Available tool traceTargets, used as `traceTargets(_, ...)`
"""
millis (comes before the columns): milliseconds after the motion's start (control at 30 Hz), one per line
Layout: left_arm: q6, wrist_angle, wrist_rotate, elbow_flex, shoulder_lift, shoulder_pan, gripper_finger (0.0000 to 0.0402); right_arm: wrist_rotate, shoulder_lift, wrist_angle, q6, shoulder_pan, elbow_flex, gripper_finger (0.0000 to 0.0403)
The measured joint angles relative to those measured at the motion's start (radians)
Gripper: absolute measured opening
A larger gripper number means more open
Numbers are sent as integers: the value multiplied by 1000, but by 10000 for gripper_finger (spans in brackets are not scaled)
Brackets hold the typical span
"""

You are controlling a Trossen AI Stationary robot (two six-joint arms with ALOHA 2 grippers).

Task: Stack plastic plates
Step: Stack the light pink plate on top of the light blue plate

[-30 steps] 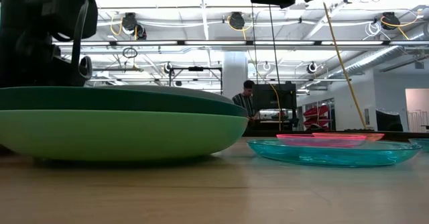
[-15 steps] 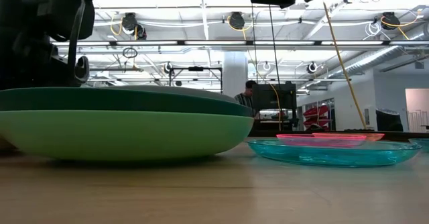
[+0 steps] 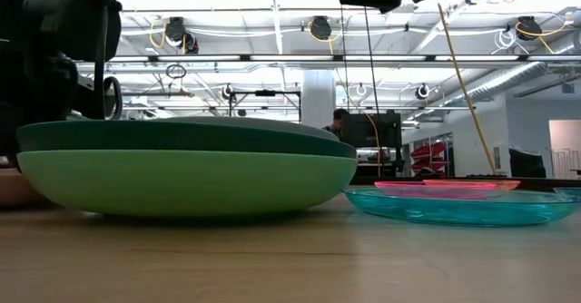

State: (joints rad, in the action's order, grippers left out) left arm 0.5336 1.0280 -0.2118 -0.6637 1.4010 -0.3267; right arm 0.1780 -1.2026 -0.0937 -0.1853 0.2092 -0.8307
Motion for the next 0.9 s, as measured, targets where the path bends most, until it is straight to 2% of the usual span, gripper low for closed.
traceTargets(500,157,256,-127,-87,-141,0,24,2,-11,-4,32,0,0,114)
traceTargets(900,217,387,-253,-149,-213,5,24,11,-113,-26,43,-65,0,114)
